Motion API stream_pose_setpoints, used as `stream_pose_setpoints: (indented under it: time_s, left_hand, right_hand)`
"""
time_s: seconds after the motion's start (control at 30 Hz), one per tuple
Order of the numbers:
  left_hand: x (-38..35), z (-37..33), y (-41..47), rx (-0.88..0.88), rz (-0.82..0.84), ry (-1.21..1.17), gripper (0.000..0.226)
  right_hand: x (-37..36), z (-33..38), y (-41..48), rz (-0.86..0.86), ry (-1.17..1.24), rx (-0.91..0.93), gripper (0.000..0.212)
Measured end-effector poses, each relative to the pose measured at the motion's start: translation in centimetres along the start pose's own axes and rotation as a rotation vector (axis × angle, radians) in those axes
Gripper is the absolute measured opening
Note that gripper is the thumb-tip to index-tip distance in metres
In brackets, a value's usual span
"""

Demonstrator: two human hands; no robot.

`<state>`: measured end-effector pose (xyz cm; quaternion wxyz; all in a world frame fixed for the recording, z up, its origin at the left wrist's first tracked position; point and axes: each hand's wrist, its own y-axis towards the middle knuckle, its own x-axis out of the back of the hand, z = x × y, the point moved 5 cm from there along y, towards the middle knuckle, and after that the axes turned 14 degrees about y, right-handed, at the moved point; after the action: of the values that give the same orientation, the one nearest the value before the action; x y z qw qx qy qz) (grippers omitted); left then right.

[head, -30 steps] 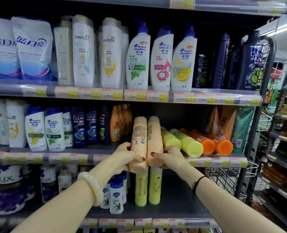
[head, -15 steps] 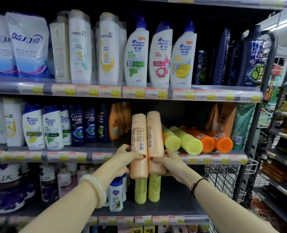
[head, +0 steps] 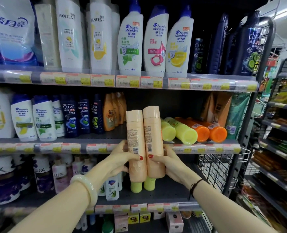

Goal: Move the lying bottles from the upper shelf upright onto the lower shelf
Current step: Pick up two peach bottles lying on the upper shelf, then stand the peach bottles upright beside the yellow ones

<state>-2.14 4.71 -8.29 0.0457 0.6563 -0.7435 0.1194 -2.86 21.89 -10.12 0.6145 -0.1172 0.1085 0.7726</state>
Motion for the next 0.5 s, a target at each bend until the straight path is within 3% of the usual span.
stream_pose_setpoints:
  time_s: [0.2, 0.37, 0.5]
  left_hand:
    - [-1.1, 0.7, 0.0, -0.088, 0.036, 0.074, 0.056]
    - [-2.3, 2.3, 0.3, -0.105, 0.077, 0.252, 0.081]
    - [-3.8, 4.4, 0.5, -0.114, 0.096, 0.333, 0.081]
  right_hand:
    - [1.8, -1.1, -0.7, 0.015, 0.038, 0.003, 0.067]
    - [3.6, -2.4, -1.8, 0.051, -0.171, -0.031, 0.062]
    - [5.2, -3.9, -2.1, 0.057, -0.252, -0.071, 0.069]
